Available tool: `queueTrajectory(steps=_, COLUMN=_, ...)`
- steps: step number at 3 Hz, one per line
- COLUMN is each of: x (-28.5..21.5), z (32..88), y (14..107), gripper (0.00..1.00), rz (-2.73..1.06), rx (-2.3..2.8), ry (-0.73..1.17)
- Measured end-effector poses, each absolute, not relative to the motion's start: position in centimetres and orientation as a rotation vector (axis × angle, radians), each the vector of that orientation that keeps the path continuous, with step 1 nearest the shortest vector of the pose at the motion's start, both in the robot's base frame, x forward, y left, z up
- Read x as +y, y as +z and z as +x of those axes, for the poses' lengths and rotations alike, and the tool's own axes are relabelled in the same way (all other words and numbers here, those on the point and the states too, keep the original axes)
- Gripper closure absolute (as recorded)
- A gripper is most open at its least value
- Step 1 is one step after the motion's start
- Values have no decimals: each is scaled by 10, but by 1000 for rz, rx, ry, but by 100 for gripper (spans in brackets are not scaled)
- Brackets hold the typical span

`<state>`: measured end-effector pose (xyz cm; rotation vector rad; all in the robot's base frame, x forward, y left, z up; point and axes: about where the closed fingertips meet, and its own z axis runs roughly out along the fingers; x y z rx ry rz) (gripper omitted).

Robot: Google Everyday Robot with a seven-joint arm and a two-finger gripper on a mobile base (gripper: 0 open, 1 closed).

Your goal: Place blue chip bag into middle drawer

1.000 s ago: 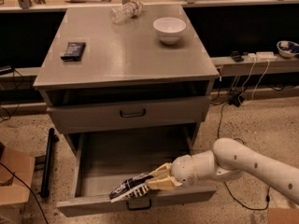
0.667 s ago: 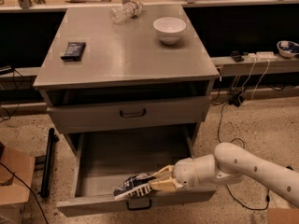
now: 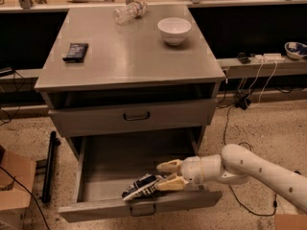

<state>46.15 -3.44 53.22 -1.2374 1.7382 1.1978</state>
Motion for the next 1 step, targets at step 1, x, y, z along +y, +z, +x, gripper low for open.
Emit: queueTrajectory(steps=1, x=-35, z=465, y=533, gripper=0, rz=-1236, rx=1734, ry=1192)
